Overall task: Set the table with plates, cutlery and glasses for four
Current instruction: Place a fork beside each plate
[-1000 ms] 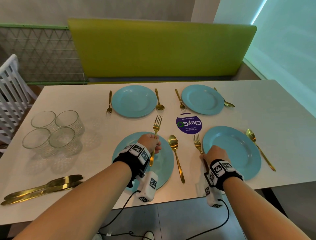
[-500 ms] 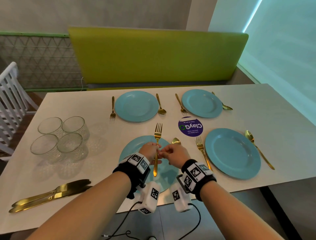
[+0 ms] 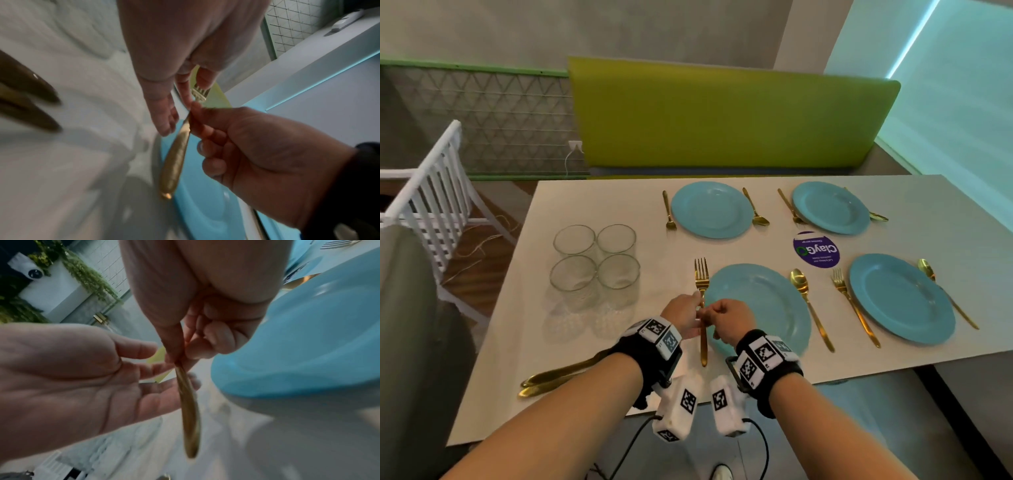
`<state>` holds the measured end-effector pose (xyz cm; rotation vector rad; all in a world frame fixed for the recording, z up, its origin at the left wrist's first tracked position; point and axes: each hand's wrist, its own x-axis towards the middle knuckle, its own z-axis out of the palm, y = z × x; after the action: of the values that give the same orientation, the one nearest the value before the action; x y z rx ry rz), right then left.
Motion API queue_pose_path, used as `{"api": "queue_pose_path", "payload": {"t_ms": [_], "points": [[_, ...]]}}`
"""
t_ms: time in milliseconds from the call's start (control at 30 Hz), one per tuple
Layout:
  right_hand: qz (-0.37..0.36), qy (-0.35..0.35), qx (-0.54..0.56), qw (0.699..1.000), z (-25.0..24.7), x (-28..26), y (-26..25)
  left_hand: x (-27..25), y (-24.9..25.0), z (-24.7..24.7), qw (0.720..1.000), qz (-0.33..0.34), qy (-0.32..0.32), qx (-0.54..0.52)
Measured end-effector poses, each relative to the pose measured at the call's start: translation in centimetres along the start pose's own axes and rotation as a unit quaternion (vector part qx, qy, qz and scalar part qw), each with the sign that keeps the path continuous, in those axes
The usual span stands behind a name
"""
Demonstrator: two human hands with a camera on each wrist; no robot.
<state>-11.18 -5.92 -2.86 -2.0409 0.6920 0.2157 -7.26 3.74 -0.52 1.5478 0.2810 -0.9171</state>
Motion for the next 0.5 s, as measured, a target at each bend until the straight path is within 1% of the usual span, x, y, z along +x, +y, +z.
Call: {"api": "queue_pose_path", "payload": {"t_ms": [133, 200, 300, 500], "points": [[0.039, -0.004, -0.040, 0.998, 3.2, -0.7, -0.6, -0.3, -0.9, -5.1, 0.998, -0.011, 0.055, 0.032], [0.059, -0.004, -0.076, 0.995, 4.5, -0.7, -0.8, -0.5, -1.1, -7.1, 0.998, -0.021, 0.051, 0.039], [0.081, 0.009, -0.112, 0.990, 5.3, -0.6, -0.9, -0.5, -1.2, -8.7, 0.996, -0.032, 0.055, 0.054], [0.102, 0.011, -0.193, 0.976, 6.3, -0.1, -1.3, -0.1, -1.4, -9.8, 0.995, -0.030, 0.034, 0.087]]}}
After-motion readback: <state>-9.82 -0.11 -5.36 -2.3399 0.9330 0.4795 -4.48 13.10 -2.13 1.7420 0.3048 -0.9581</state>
